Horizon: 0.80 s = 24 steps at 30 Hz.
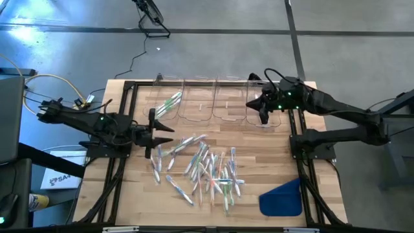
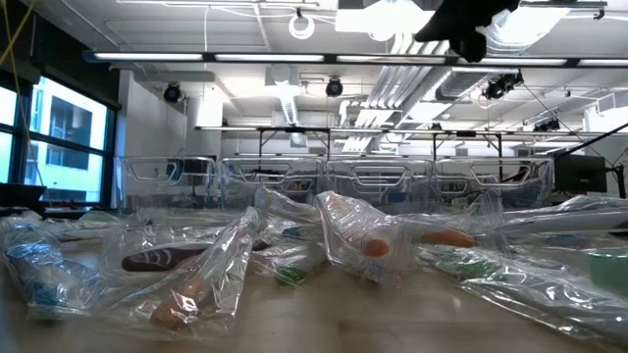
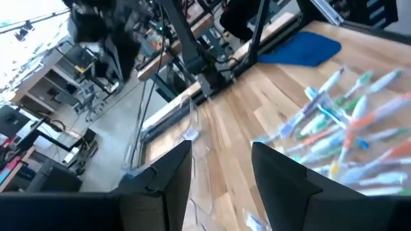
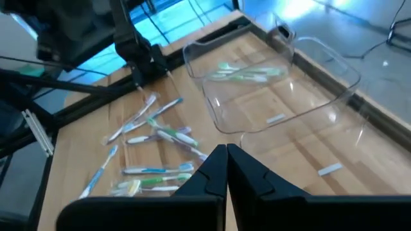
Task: Pick & Place Toothbrushes
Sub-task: Put the blue toothbrush into the middle right transparent bin
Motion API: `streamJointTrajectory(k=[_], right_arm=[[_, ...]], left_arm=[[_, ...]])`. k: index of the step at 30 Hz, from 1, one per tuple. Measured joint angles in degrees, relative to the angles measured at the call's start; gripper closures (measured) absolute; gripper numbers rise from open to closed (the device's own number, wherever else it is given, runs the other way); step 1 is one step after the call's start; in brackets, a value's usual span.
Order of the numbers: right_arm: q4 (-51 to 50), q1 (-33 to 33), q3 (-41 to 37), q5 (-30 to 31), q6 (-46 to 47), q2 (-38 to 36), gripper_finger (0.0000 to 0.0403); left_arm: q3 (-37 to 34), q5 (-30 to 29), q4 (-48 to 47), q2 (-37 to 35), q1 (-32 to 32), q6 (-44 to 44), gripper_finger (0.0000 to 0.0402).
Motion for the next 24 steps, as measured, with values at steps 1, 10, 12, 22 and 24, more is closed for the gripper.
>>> streamJointTrajectory(k=[1,10,12,22,24], right_arm=[[-0.02,1.17,-0.02,1.03,0.51,-0.46,0.0401],[-2.90,13.53,-0.11,12.33,4.38,-2.45,0.0401],[-3.74,16.84,-0.13,15.97,5.45,-2.45,0.0401],[11.66,31.55,-11.48,30.53,9.79,-3.09,0.0401],[17.88,33.00,-15.56,30.88,10.83,-2.76,0.0401]], left_arm=[[-1.76,-0.02,1.63,-1.11,0.00,0.17,0.0242],[-17.70,0.05,14.34,-12.87,0.02,2.02,0.0242],[-19.78,-0.01,13.65,-15.30,0.02,0.44,0.0242],[-22.12,-0.03,13.33,-19.61,0.02,-1.71,0.0242],[-22.12,-0.05,13.31,-19.55,0.02,-1.71,0.0242]])
